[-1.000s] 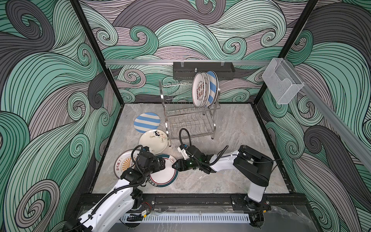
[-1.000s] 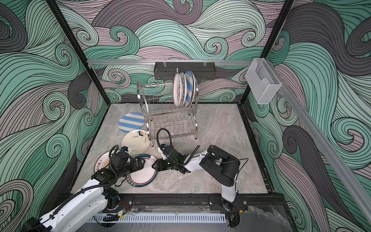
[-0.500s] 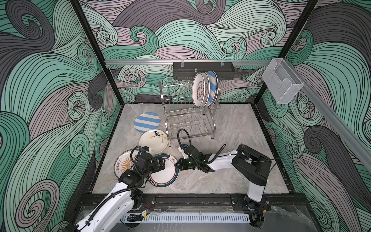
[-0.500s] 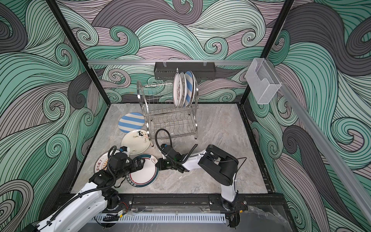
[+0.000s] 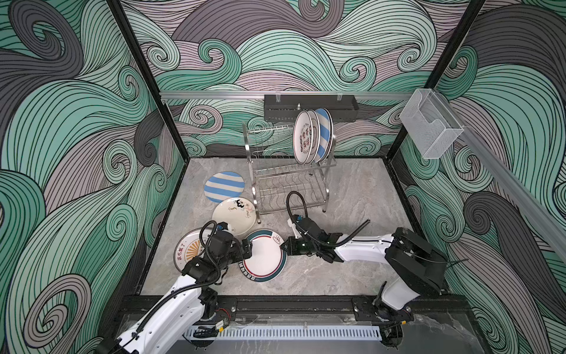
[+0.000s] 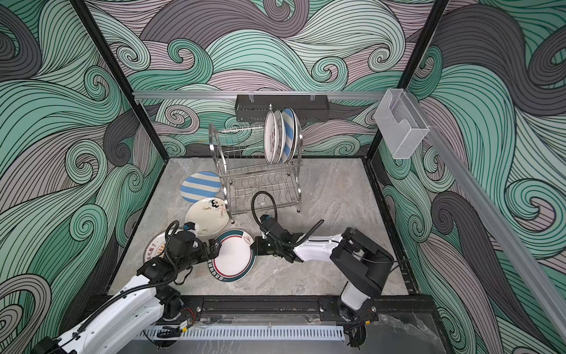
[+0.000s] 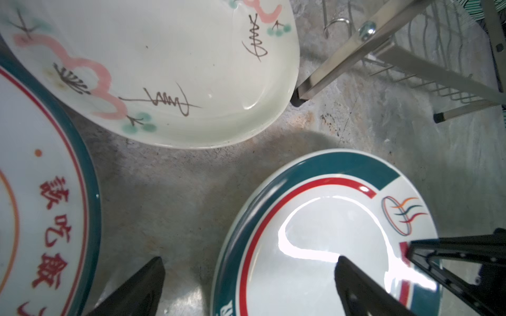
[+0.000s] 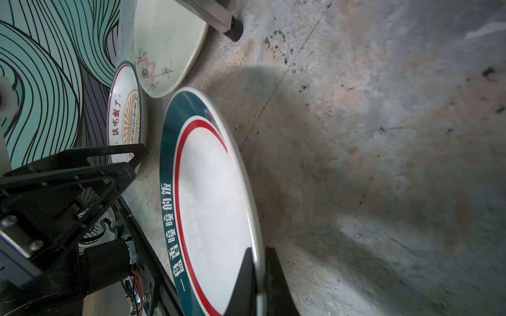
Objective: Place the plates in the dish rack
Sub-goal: 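Lower the right gripper onto the green-rimmed plate's rim and close, then lift the green-rimmed plate upright with the right gripper toward the rack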
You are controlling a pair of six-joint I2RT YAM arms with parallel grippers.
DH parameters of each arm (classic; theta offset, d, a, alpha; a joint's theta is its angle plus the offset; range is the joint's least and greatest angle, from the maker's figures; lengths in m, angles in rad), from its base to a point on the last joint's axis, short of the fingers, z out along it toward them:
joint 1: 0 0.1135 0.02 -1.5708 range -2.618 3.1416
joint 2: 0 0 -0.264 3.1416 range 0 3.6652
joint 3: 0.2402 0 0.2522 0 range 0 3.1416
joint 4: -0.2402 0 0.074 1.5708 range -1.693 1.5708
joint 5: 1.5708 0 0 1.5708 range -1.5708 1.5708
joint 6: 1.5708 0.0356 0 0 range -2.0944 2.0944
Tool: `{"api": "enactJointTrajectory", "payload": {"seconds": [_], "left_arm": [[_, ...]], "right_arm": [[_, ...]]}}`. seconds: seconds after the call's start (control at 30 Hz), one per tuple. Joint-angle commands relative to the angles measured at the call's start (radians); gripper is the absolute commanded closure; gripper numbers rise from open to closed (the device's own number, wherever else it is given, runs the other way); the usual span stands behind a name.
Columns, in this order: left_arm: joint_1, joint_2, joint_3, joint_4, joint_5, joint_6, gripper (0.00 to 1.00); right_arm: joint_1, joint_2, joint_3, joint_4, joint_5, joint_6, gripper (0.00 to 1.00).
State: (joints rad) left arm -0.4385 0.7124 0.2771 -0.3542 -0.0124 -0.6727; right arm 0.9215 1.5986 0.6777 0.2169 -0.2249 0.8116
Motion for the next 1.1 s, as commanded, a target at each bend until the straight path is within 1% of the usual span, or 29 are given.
{"api": "enactJointTrajectory", "payload": {"seconds": [0.0, 0.1, 0.2, 0.27, 0.37, 0.5, 0.7, 0.9, 1.07], "left_arm": [[0.004, 0.056, 0.028, 0.038, 0.048, -0.001, 0.01], [0.003, 0.114, 0.032, 0.085, 0.104, -0.006, 0.01], [0.003, 0.168, 0.001, 0.209, 0.189, 0.001, 0.01], [0.001, 0.203, -0.009, 0.255, 0.218, -0.001, 0.01], [0.0, 0.24, 0.0, 0.249, 0.227, 0.011, 0.01], [-0.002, 0.245, -0.004, 0.26, 0.244, 0.019, 0.01], [-0.009, 0.255, -0.012, 0.294, 0.267, 0.027, 0.01], [-0.02, 0.29, -0.014, 0.335, 0.291, 0.032, 0.01], [-0.026, 0.308, -0.009, 0.353, 0.291, 0.038, 0.01]], "right_arm": [[-0.017, -0.005, -0.044, -0.08, 0.067, -0.027, 0.98], [-0.021, -0.003, -0.057, -0.059, 0.063, -0.019, 0.99], [-0.023, 0.013, -0.061, -0.026, 0.047, -0.011, 0.99], [-0.026, 0.032, -0.063, -0.005, 0.032, -0.004, 0.99], [-0.029, 0.051, -0.069, 0.032, 0.012, 0.01, 0.98], [-0.031, 0.062, -0.072, 0.045, 0.006, 0.014, 0.97], [-0.032, 0.076, -0.084, 0.09, -0.01, 0.027, 0.87], [-0.032, 0.071, -0.086, 0.119, -0.029, 0.032, 0.8], [-0.032, 0.022, -0.093, 0.119, -0.024, 0.032, 0.78]]}}
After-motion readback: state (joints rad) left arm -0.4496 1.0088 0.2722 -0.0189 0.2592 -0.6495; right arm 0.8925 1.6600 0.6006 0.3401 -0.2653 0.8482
